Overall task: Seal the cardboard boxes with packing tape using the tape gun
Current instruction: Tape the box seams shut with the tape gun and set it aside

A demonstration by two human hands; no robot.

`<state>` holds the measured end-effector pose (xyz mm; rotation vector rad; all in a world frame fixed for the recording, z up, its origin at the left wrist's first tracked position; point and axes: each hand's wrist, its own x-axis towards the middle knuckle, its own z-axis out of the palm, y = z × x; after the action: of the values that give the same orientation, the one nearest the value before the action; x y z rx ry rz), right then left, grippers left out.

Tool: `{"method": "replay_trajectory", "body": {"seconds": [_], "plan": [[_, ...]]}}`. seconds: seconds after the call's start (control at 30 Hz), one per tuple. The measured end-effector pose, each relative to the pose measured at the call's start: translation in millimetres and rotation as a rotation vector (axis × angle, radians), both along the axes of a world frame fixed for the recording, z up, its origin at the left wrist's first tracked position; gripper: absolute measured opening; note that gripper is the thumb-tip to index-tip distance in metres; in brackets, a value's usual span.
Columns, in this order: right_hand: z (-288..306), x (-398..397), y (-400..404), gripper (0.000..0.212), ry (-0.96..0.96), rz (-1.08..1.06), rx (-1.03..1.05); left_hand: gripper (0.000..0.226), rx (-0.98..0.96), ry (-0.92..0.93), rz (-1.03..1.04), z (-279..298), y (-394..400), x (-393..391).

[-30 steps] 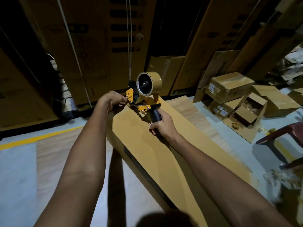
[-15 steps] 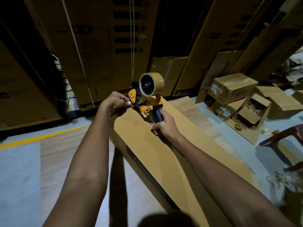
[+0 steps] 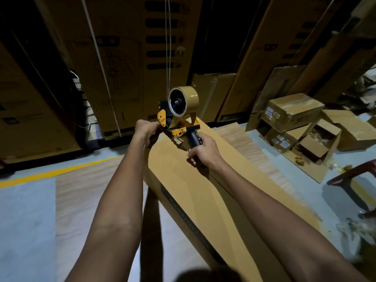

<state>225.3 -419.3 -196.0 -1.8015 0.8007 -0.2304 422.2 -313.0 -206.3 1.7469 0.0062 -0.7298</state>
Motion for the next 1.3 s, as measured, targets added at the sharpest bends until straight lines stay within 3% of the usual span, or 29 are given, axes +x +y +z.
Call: {"method": "replay_trajectory", "body": {"seconds": [0.27, 0.4, 0.57, 0.73, 0.83, 1.0, 1.17, 1.3], "plan": [[-4.7, 3.0, 1.9, 0.035, 0.131, 0.073, -0.238, 0.036, 0.24, 0.02, -0.214, -1.0, -3.4, 1.3], [-11.2, 0.5, 0.1, 0.024, 0.134, 0.075, -0.198, 0.031, 0.171, -0.114, -0.259, -1.9, -5.6, 5.0], [-17.8, -4.4, -0.3, 0.027, 0.142, 0.066, -0.168, 0.028, 0.137, -0.238, -0.347, -0.5, 3.6, 0.3], [-19.7, -6.2, -0.1, 0.024, 0.132, 0.07, -0.15, 0.016, 0.168, -0.265, -0.577, 2.3, 24.5, -5.0], [-19.5, -6.7, 0.3, 0.023, 0.117, 0.067, -0.129, 0.01, 0.157, -0.33, -0.546, -0.1, 23.5, -11.5], [0.1, -11.4, -2.7, 0.013, 0.13, 0.096, -0.046, 0.017, 0.081, -0.303, -0.511, -9.0, 25.5, -8.2], [5.8, -66.4, -8.5, 0.015, 0.129, 0.029, 0.068, 0.03, 0.062, -0.335, -0.51, -14.0, 22.2, -8.0], [-6.9, -83.0, -1.9, 0.014, 0.132, -0.013, -0.016, 0.02, 0.113, -0.358, -0.415, -16.5, 15.4, -9.7]]}}
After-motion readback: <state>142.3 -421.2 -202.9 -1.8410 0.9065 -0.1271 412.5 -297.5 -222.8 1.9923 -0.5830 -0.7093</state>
